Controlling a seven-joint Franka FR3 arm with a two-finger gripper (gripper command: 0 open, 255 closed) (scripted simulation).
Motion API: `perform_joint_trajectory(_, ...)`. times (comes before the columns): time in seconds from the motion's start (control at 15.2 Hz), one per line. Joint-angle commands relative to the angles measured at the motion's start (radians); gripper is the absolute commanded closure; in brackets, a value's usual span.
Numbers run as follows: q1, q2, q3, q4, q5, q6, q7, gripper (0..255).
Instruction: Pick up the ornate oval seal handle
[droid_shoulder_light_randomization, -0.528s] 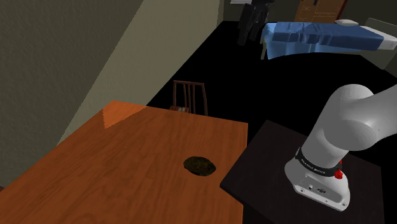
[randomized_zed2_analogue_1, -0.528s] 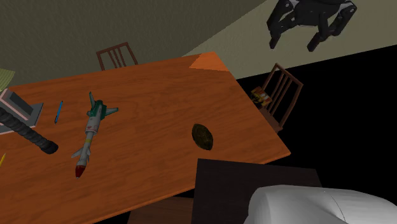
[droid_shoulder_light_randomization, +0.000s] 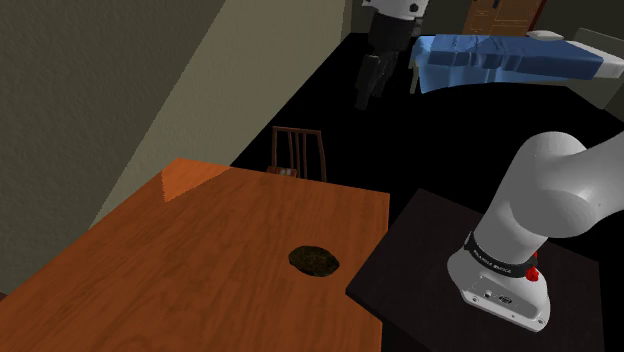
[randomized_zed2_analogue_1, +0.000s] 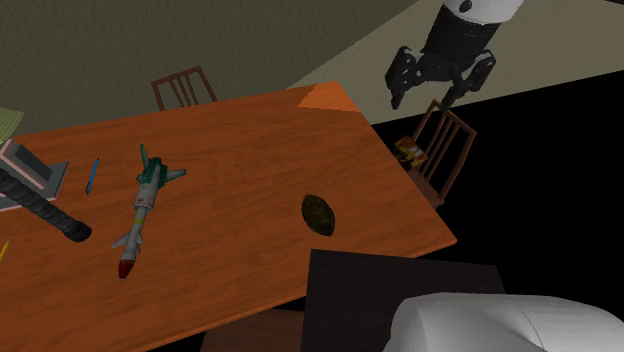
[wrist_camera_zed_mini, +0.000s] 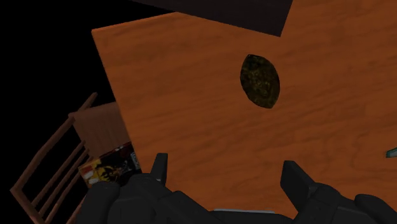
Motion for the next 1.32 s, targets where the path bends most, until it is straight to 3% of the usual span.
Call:
perform_joint_trajectory(0.0, 0.017, 0.012, 0.017, -0.055, 0.014, 0.075, -0.007, 0)
perform_joint_trajectory(0.59, 0.096, 0.159, 0.09, -0.232, 0.072, 0.421, -0.047, 0)
perform_joint_trajectory(1.25, 0.174, 0.5, 0.176, -0.294, 0.117, 0.849, -0.091, 0)
